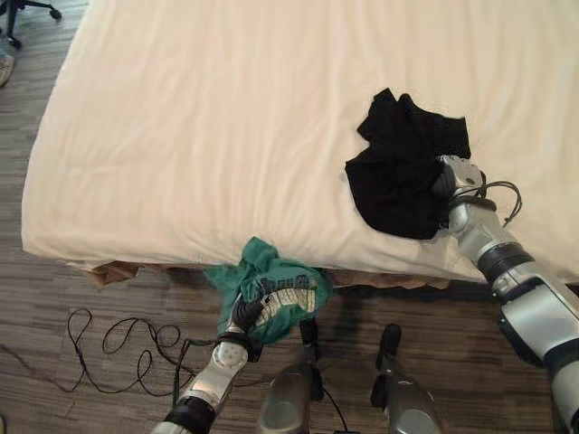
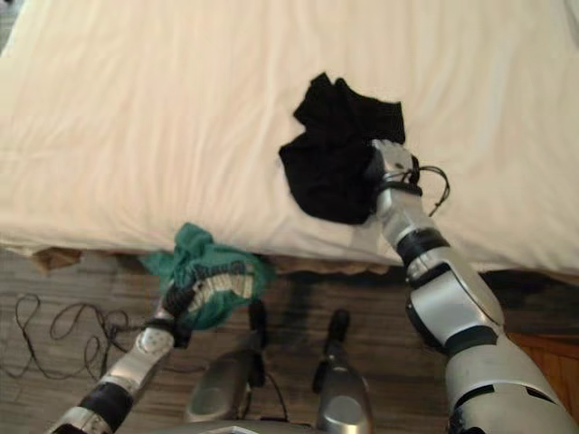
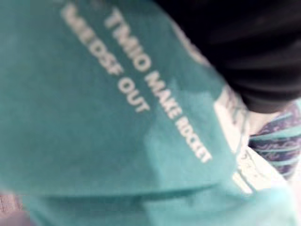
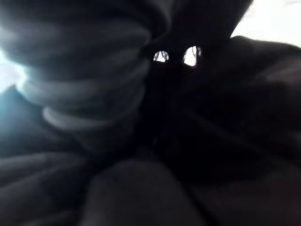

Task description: Tidy up the quilt and then pick up the clothes from the bed and put them into the laundry hamper.

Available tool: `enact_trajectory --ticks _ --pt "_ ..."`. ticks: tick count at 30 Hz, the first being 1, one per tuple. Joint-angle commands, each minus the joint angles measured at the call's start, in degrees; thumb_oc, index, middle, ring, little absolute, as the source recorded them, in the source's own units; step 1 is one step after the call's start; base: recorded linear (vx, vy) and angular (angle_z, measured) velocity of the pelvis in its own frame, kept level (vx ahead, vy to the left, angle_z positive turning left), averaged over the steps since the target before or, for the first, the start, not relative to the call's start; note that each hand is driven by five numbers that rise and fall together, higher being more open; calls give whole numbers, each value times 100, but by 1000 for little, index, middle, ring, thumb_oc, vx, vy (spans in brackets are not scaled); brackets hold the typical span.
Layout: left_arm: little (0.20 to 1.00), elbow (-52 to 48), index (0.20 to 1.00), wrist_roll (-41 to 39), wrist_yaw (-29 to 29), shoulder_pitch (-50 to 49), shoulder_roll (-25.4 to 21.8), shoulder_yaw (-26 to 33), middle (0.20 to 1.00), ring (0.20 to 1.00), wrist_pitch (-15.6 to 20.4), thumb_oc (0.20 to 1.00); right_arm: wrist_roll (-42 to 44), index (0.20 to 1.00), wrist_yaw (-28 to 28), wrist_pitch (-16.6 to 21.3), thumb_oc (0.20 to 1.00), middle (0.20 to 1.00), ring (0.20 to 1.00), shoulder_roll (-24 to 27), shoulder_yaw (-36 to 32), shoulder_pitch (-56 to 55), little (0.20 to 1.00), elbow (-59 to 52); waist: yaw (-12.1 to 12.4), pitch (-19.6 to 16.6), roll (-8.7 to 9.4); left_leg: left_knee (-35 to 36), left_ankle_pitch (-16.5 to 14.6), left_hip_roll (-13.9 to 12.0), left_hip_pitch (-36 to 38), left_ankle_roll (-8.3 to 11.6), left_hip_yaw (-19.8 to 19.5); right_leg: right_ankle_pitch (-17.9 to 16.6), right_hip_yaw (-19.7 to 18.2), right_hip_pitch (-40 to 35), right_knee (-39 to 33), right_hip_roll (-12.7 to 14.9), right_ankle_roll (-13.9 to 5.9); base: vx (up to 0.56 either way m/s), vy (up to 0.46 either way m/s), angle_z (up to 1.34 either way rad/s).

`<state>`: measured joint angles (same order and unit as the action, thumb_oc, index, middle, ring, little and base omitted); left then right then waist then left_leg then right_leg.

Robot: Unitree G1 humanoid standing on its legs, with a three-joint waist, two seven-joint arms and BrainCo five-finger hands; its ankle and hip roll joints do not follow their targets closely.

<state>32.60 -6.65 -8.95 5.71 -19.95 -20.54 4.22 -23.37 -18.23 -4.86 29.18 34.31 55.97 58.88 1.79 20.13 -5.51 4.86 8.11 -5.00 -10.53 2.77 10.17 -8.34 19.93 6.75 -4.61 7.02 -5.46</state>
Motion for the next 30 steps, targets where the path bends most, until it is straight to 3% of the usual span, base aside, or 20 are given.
enact_trajectory --ticks 1,4,5,9,10,13,17,22,25,26,30 --pt "200 -71 200 103 184 149 -33 -51 200 200 43 200 556 200 601 234 200 200 200 -474 205 -1042 200 -270 159 -116 372 14 -443 -260 208 488 275 427 -98 60 49 517 -540 65 37 13" --pt "200 98 200 325 361 -16 -35 172 200 200 -43 200 715 200 767 422 200 200 200 -221 -233 -2326 200 -1234 2 -271 568 14 -553 -264 366 430 360 432 -144 -20 46 514 -564 77 44 4" --pt "200 154 200 481 426 -140 -118 384 200 200 -115 200 879 200 953 520 200 200 200 -41 -583 -3213 200 -2042 -136 -347 701 14 -670 -258 550 388 456 442 -192 -130 45 509 -588 83 54 -1" --pt "200 225 200 577 522 -378 -160 588 200 200 -131 200 1300 200 1330 740 200 200 200 94 -1028 -4457 200 -3022 -303 -467 834 14 -753 -238 724 351 601 424 -264 -185 60 515 -633 81 88 -12" --pt "200 297 200 590 637 -604 -121 712 200 200 -161 200 1708 200 1673 841 200 200 200 -57 -1291 -5303 200 -3235 -429 -576 920 14 -843 -236 925 329 736 431 -322 -280 89 516 -675 66 79 -26" --pt "200 351 200 640 733 -903 -66 845 200 200 -198 200 2107 200 1854 845 200 200 200 -443 -1706 -6054 200 -2990 -633 -749 1007 14 -950 -207 1160 284 900 407 -466 -368 131 534 -732 123 166 -43" --pt "200 605 200 561 585 -972 66 999 200 200 -286 200 2186 200 1592 768 200 200 200 -862 -2063 -6261 200 -2469 -871 -820 1036 14 -1067 -116 1388 163 1056 439 -728 -292 457 533 -793 18 130 -39" --pt "200 1163 200 601 375 -888 129 1102 200 200 -333 200 2147 200 1464 763 200 200 200 -1026 -1967 -6133 200 -2285 -913 -671 1028 14 -1116 -87 1570 86 1114 440 -1007 -23 1155 480 -838 -33 48 -32" --pt "200 1604 200 456 153 -774 180 1185 200 200 -272 200 2162 200 1324 766 200 200 200 -1112 -1811 -5863 200 -2135 -956 -593 878 14 -1019 -109 1396 65 756 861 -2043 165 1376 -1 -736 -73 -47 -1" --pt "200 1767 200 394 117 -654 196 1167 200 200 -250 200 2200 200 1280 762 200 200 200 -1128 -1756 -5758 200 -2016 -923 -601 841 14 -971 -77 1297 60 601 1017 -2319 74 1208 -91 -606 -38 -98 23" --pt "200 2133 200 305 66 -509 240 1164 200 200 -237 200 2221 200 1222 745 200 200 200 -1137 -1554 -5469 200 -1773 -740 -682 774 14 -811 -53 1060 115 192 1050 -2268 -130 780 -99 -436 -14 -222 97"
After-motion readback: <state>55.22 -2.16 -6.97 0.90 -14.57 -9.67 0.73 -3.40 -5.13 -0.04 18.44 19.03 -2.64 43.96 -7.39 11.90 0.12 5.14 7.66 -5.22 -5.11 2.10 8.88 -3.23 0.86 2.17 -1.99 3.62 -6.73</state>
